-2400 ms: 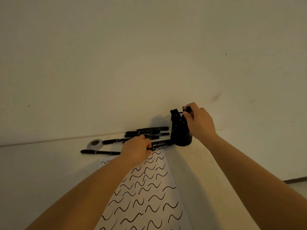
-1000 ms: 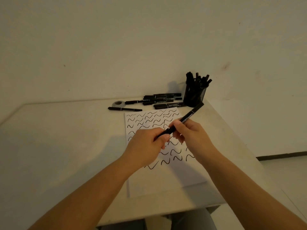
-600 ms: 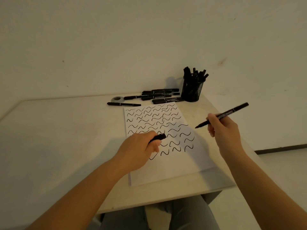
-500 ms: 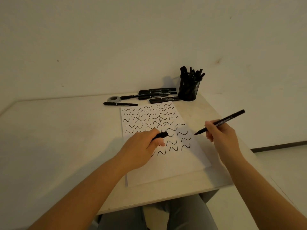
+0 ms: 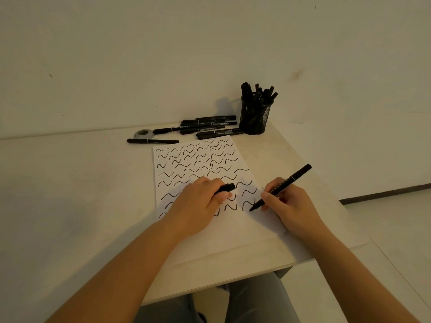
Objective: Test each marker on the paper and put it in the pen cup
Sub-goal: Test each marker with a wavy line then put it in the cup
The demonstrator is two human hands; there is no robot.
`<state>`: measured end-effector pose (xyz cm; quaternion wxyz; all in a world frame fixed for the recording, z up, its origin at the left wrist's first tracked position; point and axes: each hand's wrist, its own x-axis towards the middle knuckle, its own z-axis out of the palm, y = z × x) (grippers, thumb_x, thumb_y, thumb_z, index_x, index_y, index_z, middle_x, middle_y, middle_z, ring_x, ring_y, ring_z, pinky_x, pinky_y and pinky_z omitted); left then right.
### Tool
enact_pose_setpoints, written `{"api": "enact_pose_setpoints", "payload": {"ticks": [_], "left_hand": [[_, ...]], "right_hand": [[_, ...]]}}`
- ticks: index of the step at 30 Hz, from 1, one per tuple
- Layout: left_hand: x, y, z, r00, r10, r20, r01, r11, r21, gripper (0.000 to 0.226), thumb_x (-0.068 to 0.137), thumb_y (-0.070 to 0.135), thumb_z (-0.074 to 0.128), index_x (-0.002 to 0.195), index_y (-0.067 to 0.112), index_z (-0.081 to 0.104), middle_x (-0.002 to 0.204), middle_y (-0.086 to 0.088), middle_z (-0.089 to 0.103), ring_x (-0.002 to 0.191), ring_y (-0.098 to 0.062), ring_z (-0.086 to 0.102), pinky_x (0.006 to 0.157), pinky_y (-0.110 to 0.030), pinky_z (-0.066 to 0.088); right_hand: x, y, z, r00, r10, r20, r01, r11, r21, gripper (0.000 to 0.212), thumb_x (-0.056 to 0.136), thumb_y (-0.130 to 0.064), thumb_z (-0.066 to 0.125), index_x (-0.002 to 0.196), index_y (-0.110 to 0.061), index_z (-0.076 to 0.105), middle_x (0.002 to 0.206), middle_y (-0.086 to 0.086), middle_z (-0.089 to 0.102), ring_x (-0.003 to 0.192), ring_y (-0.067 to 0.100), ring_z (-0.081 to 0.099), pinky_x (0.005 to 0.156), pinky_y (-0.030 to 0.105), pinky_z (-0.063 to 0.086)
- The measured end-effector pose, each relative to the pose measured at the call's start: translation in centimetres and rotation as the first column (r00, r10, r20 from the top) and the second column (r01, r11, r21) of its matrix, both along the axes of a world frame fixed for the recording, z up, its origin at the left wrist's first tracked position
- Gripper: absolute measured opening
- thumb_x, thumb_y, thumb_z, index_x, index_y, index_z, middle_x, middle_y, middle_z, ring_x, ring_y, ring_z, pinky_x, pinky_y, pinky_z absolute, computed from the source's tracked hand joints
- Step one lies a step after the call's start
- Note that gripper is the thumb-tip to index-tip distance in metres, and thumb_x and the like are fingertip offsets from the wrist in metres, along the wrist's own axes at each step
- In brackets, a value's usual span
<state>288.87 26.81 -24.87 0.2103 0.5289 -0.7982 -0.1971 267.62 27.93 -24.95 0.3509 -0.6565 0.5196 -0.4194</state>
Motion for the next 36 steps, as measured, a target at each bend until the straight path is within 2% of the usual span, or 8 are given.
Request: {"api": "enact_pose_setpoints", "payload": {"ticks": [5, 8, 11, 16, 20, 22, 30, 36], "left_hand": [[0.0, -0.1, 0.0, 1.0, -0.005, -0.012, 0.005, 1.0, 0.001, 0.033, 0.094, 0.04, 0.031, 0.109, 0.027, 0.057, 0.098, 0.002, 0.056, 0.09, -0.014, 0.05, 0.078, -0.032, 0.044], [0.1, -0.2, -0.1, 0.999, -0.011, -0.033, 0.011, 1.0, 0.011, 0.033, 0.093, 0.041, 0.031, 0.108, 0.028, 0.057, 0.099, 0.003, 0.058, 0.089, -0.013, 0.05, 0.077, -0.031, 0.043], [0.2, -0.2, -0.3, 0.999, -0.004, -0.043, 0.003, 1.0, -0.015, 0.035, 0.092, 0.043, 0.031, 0.106, 0.026, 0.058, 0.093, 0.003, 0.057, 0.086, -0.014, 0.05, 0.075, -0.03, 0.044], [0.6, -0.2, -0.3, 0.996, 0.007, -0.09, -0.018, 0.993, -0.113, 0.026, 0.093, 0.04, 0.038, 0.093, 0.022, 0.057, 0.077, 0.009, 0.054, 0.079, -0.009, 0.046, 0.065, -0.024, 0.038], [0.9, 0.1, -0.1, 0.992, -0.002, -0.129, -0.019, 0.987, -0.16, 0.033, 0.089, 0.051, 0.029, 0.089, 0.029, 0.054, 0.073, 0.021, 0.047, 0.077, -0.003, 0.043, 0.064, -0.019, 0.036], [1.0, 0.2, 0.0, 0.99, 0.004, -0.143, -0.028, 0.985, -0.168, 0.034, 0.091, 0.049, 0.032, 0.093, 0.026, 0.058, 0.072, 0.023, 0.046, 0.078, -0.001, 0.043, 0.064, -0.017, 0.035], [1.2, 0.5, 0.1, 0.992, -0.026, -0.126, 0.004, 0.985, -0.17, 0.012, 0.092, 0.039, 0.039, 0.088, 0.034, 0.05, 0.071, 0.024, 0.044, 0.077, 0.002, 0.042, 0.061, -0.014, 0.03], [1.1, 0.5, 0.2, 0.993, -0.025, -0.117, 0.005, 0.985, -0.171, 0.017, 0.093, 0.035, 0.043, 0.092, 0.026, 0.057, 0.073, 0.022, 0.046, 0.076, 0.0, 0.041, 0.063, -0.011, 0.03]], "right_hand": [[-0.7, -0.2, -0.4, 0.988, -0.148, -0.038, 0.146, 0.988, -0.049, 0.02, 0.086, -0.011, 0.055, 0.068, -0.02, 0.052, 0.059, 0.0, 0.055, 0.054, 0.008, 0.049, 0.051, 0.012, 0.038], [-1.0, -0.1, -0.4, 0.969, -0.243, -0.05, 0.24, 0.968, -0.067, 0.015, 0.086, -0.018, 0.056, 0.072, -0.022, 0.053, 0.064, -0.002, 0.059, 0.056, 0.001, 0.053, 0.053, 0.01, 0.041], [-0.9, -0.1, 0.1, 0.944, -0.324, 0.058, 0.328, 0.94, -0.097, 0.011, 0.086, -0.02, 0.059, 0.077, -0.026, 0.056, 0.07, -0.005, 0.063, 0.063, -0.002, 0.058, 0.057, 0.008, 0.043], [0.3, 0.0, 0.9, 0.931, -0.25, 0.267, 0.269, 0.962, -0.04, 0.014, 0.086, -0.009, 0.059, 0.077, -0.02, 0.061, 0.064, -0.009, 0.06, 0.054, -0.002, 0.054, 0.054, 0.008, 0.042], [1.9, -0.2, 1.6, 0.865, -0.158, 0.476, 0.137, 0.987, 0.079, 0.028, 0.093, -0.016, 0.047, 0.073, -0.02, 0.065, 0.056, -0.002, 0.059, 0.053, 0.009, 0.05, 0.051, 0.021, 0.039], [2.6, -0.3, 1.8, 0.842, -0.124, 0.526, 0.086, 0.992, 0.096, 0.036, 0.094, -0.015, 0.044, 0.068, -0.022, 0.066, 0.054, 0.0, 0.059, 0.052, 0.011, 0.05, 0.051, 0.024, 0.038], [4.1, -0.8, 2.1, 0.831, -0.141, 0.538, 0.071, 0.986, 0.148, 0.029, 0.093, -0.01, 0.044, 0.068, -0.017, 0.057, 0.05, -0.001, 0.058, 0.048, 0.011, 0.05, 0.052, 0.027, 0.036], [4.8, -0.9, 2.3, 0.895, -0.079, 0.439, 0.025, 0.991, 0.128, 0.02, 0.092, -0.01, 0.046, 0.074, -0.015, 0.053, 0.052, 0.0, 0.062, 0.05, 0.011, 0.055, 0.051, 0.024, 0.04]]}}
